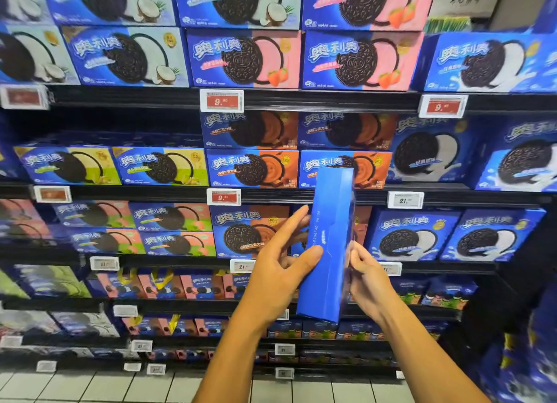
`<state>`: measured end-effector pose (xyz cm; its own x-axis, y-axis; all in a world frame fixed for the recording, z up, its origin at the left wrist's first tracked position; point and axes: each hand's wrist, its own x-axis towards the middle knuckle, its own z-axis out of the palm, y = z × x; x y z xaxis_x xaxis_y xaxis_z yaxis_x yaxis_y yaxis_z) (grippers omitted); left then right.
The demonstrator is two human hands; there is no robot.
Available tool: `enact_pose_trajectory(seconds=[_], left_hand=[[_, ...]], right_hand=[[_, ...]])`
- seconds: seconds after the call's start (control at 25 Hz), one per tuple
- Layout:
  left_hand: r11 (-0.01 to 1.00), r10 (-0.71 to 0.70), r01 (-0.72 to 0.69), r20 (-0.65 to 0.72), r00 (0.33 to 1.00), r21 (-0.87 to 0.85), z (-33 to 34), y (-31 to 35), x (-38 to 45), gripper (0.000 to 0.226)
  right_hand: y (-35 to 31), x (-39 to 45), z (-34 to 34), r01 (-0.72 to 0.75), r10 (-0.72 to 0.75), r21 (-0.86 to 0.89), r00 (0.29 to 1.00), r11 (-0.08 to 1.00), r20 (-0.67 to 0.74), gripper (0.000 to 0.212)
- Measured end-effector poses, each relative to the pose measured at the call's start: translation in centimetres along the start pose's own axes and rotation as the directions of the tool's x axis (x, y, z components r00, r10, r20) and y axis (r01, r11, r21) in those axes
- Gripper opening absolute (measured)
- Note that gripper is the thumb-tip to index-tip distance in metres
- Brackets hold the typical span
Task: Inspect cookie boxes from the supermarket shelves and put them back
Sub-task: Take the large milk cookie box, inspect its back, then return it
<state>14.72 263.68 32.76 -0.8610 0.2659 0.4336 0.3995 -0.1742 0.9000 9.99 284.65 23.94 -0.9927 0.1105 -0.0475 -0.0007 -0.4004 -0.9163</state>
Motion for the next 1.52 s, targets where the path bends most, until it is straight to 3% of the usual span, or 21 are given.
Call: enact_pose_trajectory(seconds=[0.12, 0.24, 0.48, 0.72, 0.92, 1.08, 1.28, 1.52], left_hand=[[0.993, 0.04, -0.03, -0.087, 0.995, 0.114, -1.0, 0.0, 0.1, 0.038], [0.999, -0.036, 0.035, -0.227, 0.973, -0.008, -2.9, -0.8, 0.5, 0.031], [0.997, -0.078, 0.066, -0.354, 0.932, -0.047, -4.9, -2.1, 0.8, 0.056], [0.998, -0.059, 0.049, -0.421, 0.905, -0.034, -5.6, -4.1, -0.1, 0.057], [0.992, -0.116, 0.089, -0.343, 0.932, -0.094, -6.2, -4.2, 0.2, 0.038], [0.967, -0.235, 0.181, -0.342, 0.91, -0.181, -6.4, -5.7, 0.4, 0.023], [0.919, -0.379, 0.328, -0.262, 0.887, -0.218, -5.8, -7.7, 1.7, 0.026], [0.873, -0.401, 0.338, -0.122, 0.908, -0.352, -6.4, -8.2, 2.3, 0.029]], right_hand=[[-1.6, -0.5, 0.3, 0.031, -0.032, -0.03, 0.999, 0.999, -0.038, 0.033], [-4.0, -1.0, 0.7, 0.076, -0.078, -0.039, 0.994, 0.996, -0.077, 0.032], [-7.3, -2.8, 1.6, 0.13, -0.133, -0.084, 0.99, 0.988, -0.035, 0.034], [-7.1, -4.2, 2.0, 0.145, -0.144, -0.031, 0.989, 0.989, 0.042, 0.034], [-7.4, -4.4, 2.3, 0.198, -0.197, 0.024, 0.98, 0.98, -0.012, 0.041], [-8.3, -5.3, 3.6, 0.245, -0.252, 0.074, 0.962, 0.967, 0.109, 0.041], [-8.7, -6.2, 6.1, 0.405, -0.408, 0.055, 0.895, 0.913, 0.183, 0.054], [-8.1, -7.0, 7.5, 0.48, -0.469, 0.026, 0.841, 0.877, 0.271, 0.06]])
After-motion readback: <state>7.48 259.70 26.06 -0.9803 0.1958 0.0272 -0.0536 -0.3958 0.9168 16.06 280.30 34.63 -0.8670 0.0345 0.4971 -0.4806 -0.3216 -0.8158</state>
